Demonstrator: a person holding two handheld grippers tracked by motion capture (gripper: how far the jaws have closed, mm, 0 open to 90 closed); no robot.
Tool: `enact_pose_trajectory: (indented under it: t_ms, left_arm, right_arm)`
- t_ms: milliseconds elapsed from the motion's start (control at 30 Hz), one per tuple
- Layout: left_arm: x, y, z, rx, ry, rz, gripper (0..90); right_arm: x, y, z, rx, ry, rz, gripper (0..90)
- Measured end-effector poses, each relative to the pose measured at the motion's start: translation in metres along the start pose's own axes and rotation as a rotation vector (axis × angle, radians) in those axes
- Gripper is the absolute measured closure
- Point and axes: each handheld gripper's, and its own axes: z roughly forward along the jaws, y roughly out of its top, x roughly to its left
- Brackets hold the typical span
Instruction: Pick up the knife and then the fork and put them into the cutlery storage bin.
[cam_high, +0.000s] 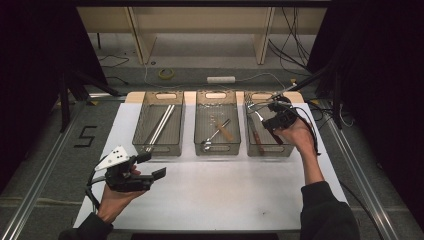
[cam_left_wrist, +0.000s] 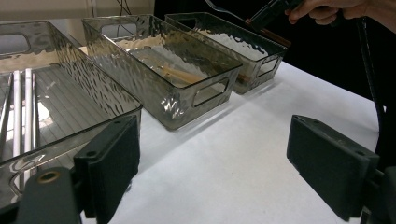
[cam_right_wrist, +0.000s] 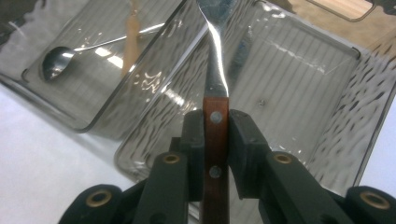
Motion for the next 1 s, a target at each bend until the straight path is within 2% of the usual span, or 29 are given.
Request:
enact_pose_trajectory:
  t_ms: [567,1000]
  left_arm:
    - [0.000,0.000,0.000,-0.001,-0.002,0.000,16.9]
    - [0.000,0.000,0.000,-0.003,-0.002,0.001,16.9]
  right_arm:
    - [-0.014,0.015,0.011,-0.007,-0.028,0.044,77.6]
    - [-0.017,0.019,0.026,0.001,-0.038,0.075,77.6]
